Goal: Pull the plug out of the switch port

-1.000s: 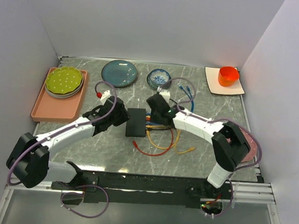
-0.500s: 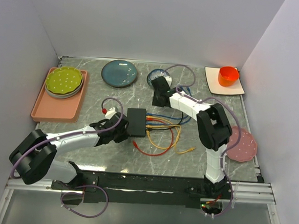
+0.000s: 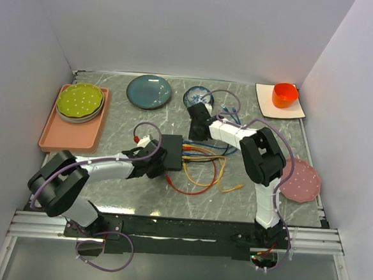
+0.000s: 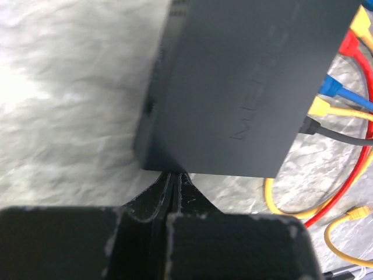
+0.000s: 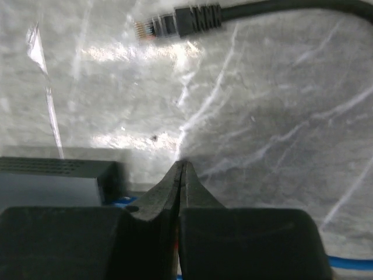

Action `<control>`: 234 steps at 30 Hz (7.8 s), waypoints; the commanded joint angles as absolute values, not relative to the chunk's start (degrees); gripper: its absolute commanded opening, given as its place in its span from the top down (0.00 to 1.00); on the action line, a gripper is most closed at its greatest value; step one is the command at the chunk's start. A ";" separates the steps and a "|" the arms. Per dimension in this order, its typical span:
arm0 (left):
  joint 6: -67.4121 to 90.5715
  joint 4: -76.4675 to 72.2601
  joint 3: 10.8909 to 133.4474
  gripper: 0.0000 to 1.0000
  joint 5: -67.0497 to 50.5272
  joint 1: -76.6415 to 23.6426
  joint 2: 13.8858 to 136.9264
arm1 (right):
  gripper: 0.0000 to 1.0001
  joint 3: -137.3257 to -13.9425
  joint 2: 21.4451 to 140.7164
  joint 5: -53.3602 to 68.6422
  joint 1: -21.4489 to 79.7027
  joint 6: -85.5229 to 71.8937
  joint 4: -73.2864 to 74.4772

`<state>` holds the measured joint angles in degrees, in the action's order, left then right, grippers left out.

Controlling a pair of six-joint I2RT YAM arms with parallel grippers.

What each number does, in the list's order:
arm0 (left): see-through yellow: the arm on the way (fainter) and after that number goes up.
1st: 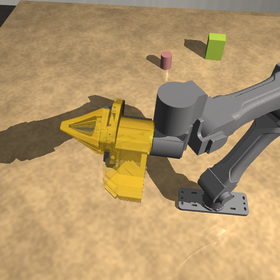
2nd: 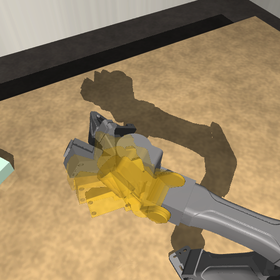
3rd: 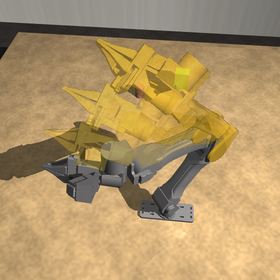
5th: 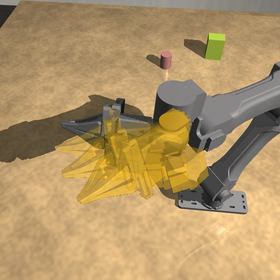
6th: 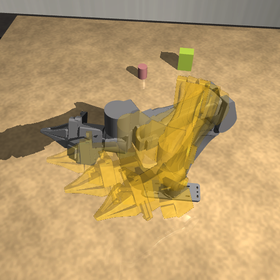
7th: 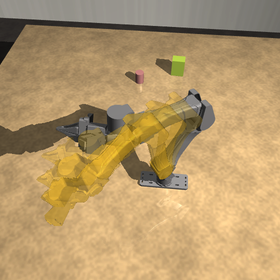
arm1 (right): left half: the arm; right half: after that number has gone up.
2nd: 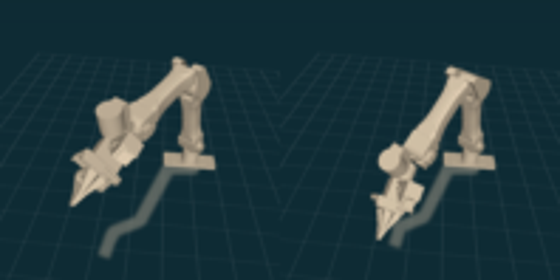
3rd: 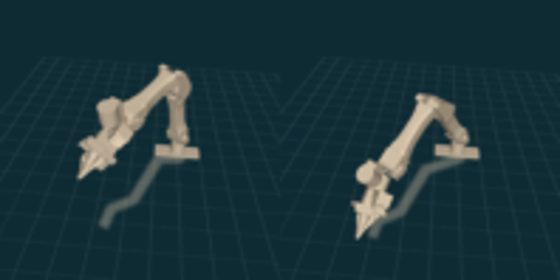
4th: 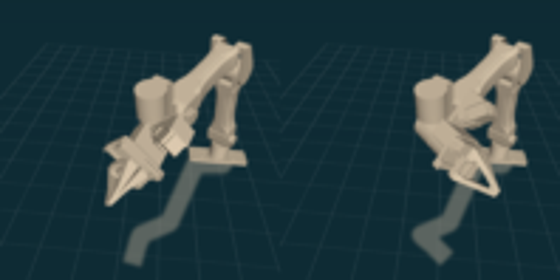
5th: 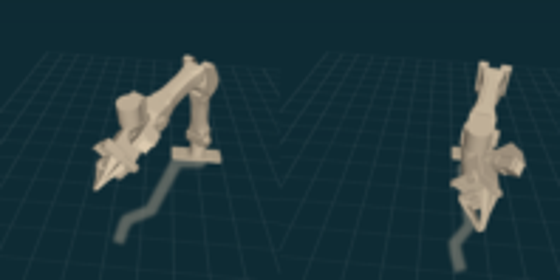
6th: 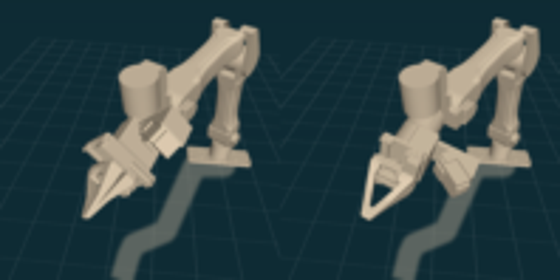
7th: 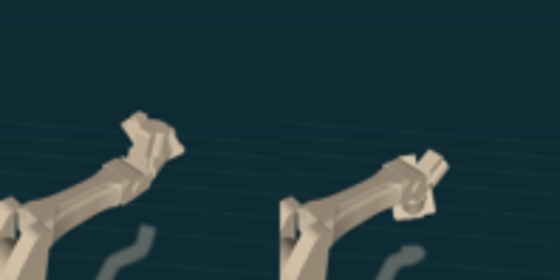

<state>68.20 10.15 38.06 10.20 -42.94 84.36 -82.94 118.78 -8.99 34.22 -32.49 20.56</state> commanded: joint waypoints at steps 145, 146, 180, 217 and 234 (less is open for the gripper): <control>52.21 11.69 72.59 0.16 4.74 -22.24 105.64 | 0.87 -50.54 93.07 2.55 31.90 -34.01 1.50; 52.29 12.04 73.03 0.22 5.01 -22.15 106.34 | 0.92 -50.45 94.47 2.37 31.90 -35.06 1.49; 52.12 7.12 80.09 0.57 -0.44 -23.20 120.77 | 1.00 -57.74 106.43 0.18 30.15 -38.14 7.21; 57.83 -7.45 61.27 0.04 -4.14 -23.99 95.19 | 0.01 -41.93 79.55 -6.51 33.75 -30.07 -7.71; 56.34 -12.15 53.78 0.04 -7.30 -24.52 94.04 | 0.09 -35.85 78.38 17.75 24.17 -38.75 -24.27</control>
<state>56.64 -10.46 53.49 -5.30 -24.25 94.08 -34.61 76.51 10.07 26.52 -34.33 -18.02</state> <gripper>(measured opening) 0.963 0.881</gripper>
